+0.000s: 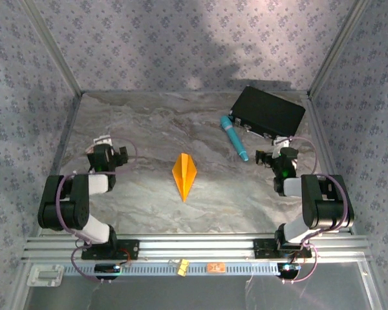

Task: Fold a paper plane with a square sheet of paper (pick it up from the middle)
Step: Reset both arms

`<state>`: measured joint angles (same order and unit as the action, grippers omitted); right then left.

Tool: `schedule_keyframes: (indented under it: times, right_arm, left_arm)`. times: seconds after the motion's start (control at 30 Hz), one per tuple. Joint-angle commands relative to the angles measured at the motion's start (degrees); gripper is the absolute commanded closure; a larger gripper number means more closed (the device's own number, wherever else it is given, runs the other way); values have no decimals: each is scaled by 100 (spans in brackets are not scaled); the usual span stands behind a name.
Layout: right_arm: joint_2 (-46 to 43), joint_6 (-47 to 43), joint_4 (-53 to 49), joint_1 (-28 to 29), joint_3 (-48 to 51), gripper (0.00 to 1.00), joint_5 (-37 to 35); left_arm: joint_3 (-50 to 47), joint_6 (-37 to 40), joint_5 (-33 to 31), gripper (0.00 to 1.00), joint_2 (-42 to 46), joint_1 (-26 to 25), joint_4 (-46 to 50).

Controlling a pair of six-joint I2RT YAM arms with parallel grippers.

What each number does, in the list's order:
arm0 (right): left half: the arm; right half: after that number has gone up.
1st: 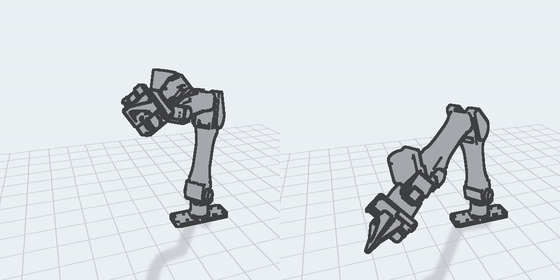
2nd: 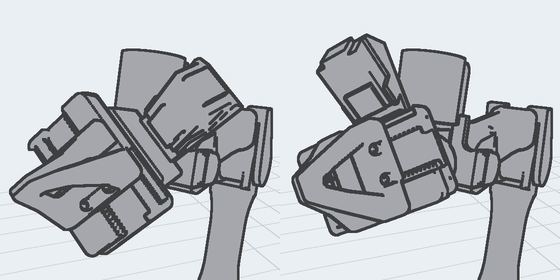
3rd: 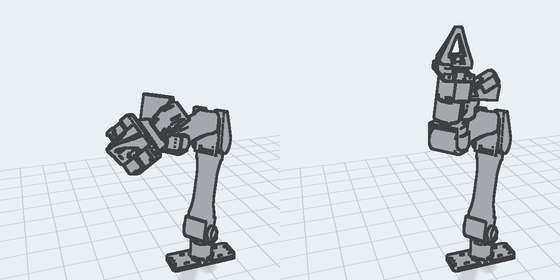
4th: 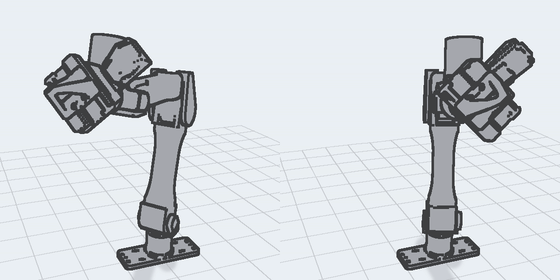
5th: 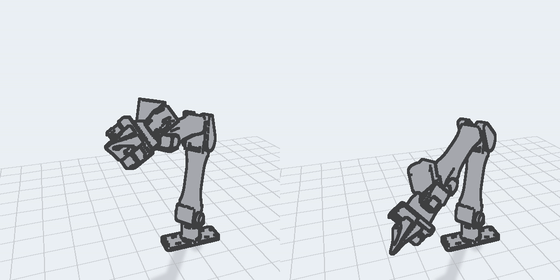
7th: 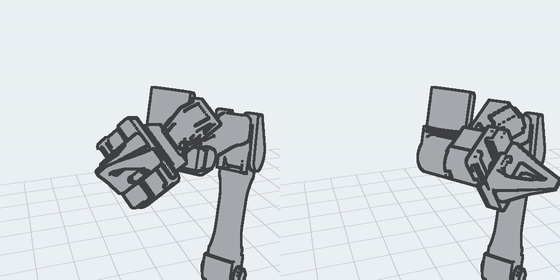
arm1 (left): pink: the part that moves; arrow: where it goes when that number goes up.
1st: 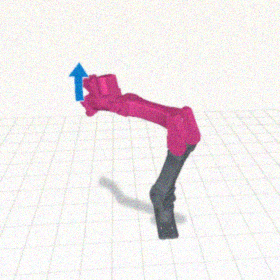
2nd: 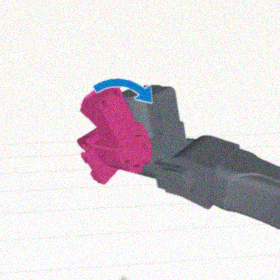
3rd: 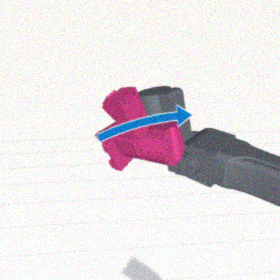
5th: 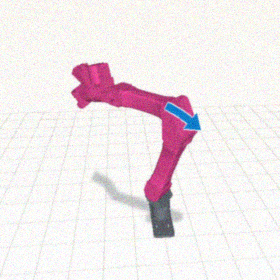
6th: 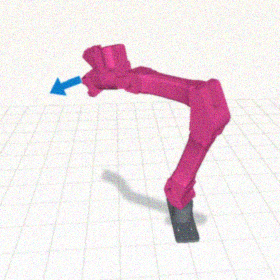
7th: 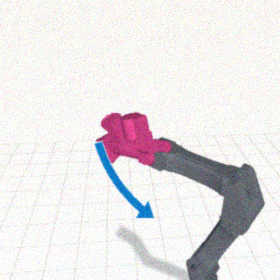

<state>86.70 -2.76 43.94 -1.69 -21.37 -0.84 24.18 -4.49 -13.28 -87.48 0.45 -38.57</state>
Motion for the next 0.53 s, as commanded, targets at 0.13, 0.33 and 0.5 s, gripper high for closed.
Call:
schedule_keyframes:
  times: [0.13,0.33,0.5]
  right_arm:
    - [30,115,47,7,-140,1,-186]
    - [30,101,14,5,-156,1,-175]
    - [23,105,35,14,-140,1,-190]
  left_arm:
    - [-208,30,337,0,-36,34,-1088]
    - [-184,114,-184,0,-56,-186,-1097]
    - [-176,102,-178,0,-48,-185,-1060]
